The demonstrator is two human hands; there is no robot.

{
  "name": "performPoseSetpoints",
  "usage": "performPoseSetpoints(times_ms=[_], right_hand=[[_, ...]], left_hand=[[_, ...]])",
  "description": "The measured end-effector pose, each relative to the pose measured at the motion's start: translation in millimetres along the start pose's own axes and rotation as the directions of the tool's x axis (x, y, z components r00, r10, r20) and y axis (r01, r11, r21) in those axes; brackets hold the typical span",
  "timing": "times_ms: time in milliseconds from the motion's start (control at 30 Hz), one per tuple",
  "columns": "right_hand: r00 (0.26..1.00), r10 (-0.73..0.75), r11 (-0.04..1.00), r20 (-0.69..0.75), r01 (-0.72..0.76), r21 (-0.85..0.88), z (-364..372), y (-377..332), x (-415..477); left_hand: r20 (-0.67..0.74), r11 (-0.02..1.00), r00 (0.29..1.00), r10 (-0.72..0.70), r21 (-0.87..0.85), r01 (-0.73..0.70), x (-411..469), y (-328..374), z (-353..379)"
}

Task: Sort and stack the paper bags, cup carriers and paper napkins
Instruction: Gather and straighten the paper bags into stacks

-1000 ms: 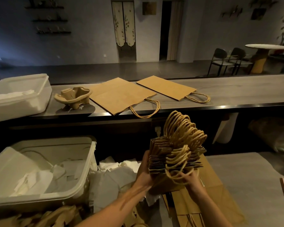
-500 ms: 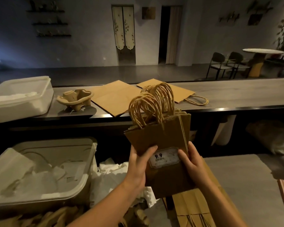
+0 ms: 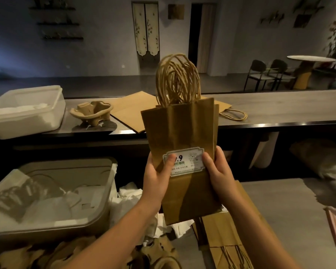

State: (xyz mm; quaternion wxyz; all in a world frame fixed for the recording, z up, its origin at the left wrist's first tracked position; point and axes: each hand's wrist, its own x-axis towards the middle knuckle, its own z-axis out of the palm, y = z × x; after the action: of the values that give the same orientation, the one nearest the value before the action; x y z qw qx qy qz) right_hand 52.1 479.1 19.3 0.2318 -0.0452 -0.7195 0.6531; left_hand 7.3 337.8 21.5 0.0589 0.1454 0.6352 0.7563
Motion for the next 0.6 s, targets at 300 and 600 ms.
performPoseSetpoints(times_ms=[300, 600], right_hand=[[0.873, 0.397, 0.836, -0.284, -0.472, -0.280, -61.1, 87.0, -0.7], [0.786, 0.531, 0.241, -0.317, -0.499, -0.832, -82.0, 163.2, -45.3]], left_hand=[[-0.059, 0.992, 0.994, 0.092, 0.092, -0.087, 5.8, 22.4, -30.4], [-0.129, 1.000, 0.991, 0.028, 0.004, -0.027, 2.1, 14.4, -43.3]])
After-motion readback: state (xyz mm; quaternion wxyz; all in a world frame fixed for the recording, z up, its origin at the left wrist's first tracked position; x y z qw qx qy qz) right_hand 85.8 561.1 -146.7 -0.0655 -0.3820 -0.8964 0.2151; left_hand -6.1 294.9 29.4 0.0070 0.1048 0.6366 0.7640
